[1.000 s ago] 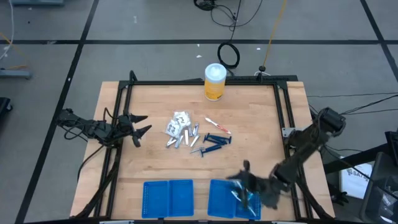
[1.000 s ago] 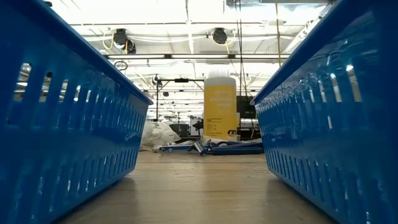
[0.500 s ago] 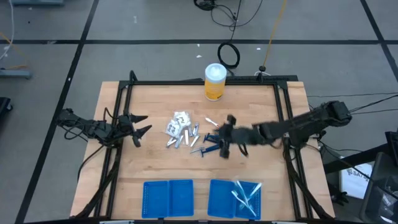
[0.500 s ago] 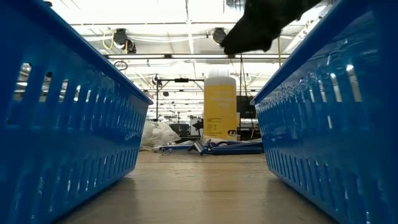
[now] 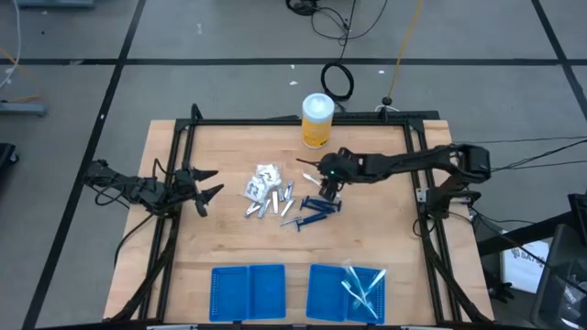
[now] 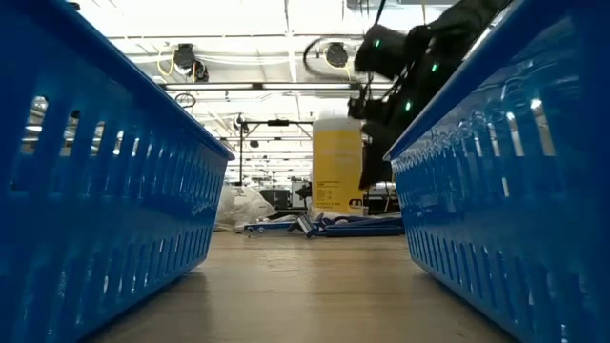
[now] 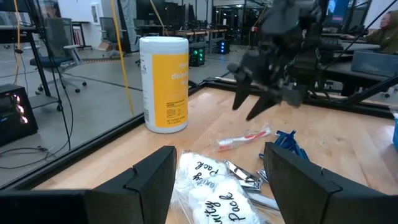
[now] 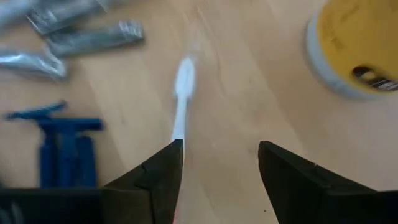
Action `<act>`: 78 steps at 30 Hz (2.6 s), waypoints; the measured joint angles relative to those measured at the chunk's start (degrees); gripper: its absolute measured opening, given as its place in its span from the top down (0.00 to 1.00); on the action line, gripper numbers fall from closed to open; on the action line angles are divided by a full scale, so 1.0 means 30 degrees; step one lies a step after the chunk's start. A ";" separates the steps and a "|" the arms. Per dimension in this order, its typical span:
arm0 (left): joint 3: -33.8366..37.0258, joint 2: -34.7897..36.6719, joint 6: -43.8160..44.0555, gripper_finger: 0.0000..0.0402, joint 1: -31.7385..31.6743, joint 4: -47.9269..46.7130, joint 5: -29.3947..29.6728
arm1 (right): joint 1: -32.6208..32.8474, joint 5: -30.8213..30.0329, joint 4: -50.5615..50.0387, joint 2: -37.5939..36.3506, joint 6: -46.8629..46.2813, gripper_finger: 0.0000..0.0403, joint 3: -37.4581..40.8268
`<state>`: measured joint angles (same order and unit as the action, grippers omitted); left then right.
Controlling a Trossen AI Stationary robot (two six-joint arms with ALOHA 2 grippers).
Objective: Pick & Place Travel size toiletries
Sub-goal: Put the orange toothbrush into the blue basket
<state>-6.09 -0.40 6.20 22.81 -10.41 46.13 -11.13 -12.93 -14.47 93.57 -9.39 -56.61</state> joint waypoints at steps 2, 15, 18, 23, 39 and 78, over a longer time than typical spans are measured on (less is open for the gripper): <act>0.0000 0.0000 0.0000 0.40 0.0000 0.0000 0.0000 | -0.0069 0.0355 -0.0035 0.0574 0.0127 0.52 0.0041; 0.0000 0.0000 0.0000 0.40 0.0000 -0.0002 -0.0007 | -0.0052 0.1924 0.1101 0.2820 0.0515 0.55 0.0033; 0.0000 0.0000 0.0000 0.40 0.0000 0.0000 0.0000 | -0.0095 0.1934 0.1082 0.2837 0.0477 0.59 0.0033; 0.0000 0.0000 0.0002 0.40 0.0000 0.0000 -0.0007 | -0.0139 0.1916 0.1012 0.2660 0.1183 0.76 0.0040; 0.0000 0.0000 0.0004 0.40 0.0000 0.0000 -0.0002 | 0.1560 0.1927 0.1178 -0.2082 0.2244 1.00 0.0048; 0.0000 0.0000 0.0000 0.40 0.0000 0.0000 -0.0007 | -0.0979 0.3463 0.2855 0.2819 0.0933 0.52 0.0047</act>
<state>-6.09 -0.40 6.20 22.81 -10.41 46.11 -14.07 -2.54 -5.90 102.03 -6.59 -56.47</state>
